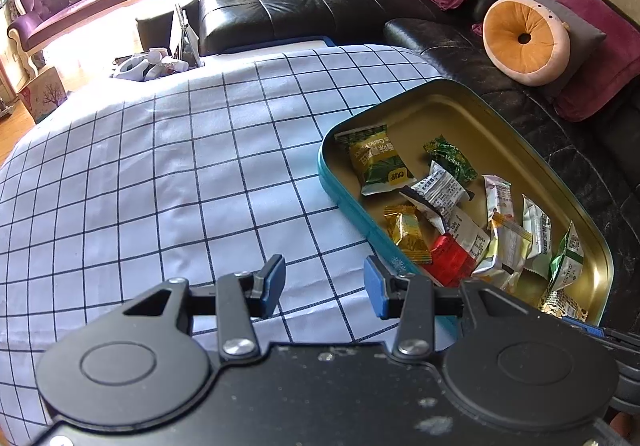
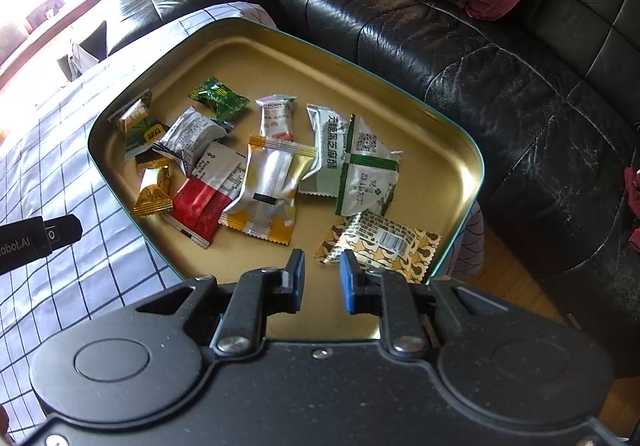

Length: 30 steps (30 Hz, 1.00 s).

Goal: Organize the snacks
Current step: 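Withdraw both open grippers from the filled tin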

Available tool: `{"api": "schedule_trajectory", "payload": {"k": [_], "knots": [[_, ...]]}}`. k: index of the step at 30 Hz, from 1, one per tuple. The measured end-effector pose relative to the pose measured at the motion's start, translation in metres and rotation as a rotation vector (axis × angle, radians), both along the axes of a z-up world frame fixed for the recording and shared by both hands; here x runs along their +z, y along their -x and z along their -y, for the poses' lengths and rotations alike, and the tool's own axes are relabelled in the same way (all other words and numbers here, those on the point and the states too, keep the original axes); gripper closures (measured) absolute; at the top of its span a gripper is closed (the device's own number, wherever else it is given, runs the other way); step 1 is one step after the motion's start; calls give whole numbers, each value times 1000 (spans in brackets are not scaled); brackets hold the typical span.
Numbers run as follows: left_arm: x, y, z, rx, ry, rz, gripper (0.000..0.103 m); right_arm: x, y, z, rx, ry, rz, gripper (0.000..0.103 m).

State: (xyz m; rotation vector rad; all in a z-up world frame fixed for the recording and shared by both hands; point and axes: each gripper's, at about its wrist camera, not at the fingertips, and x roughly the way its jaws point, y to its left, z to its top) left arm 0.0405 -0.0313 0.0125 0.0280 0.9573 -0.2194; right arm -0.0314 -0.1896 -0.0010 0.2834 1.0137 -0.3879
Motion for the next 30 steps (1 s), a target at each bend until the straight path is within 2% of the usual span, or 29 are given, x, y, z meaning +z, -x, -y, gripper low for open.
{"api": "schedule_trajectory", "payload": {"k": [30], "knots": [[-6, -5, 6, -17, -30, 6, 59, -8, -5, -2, 12, -25, -5, 75]]}}
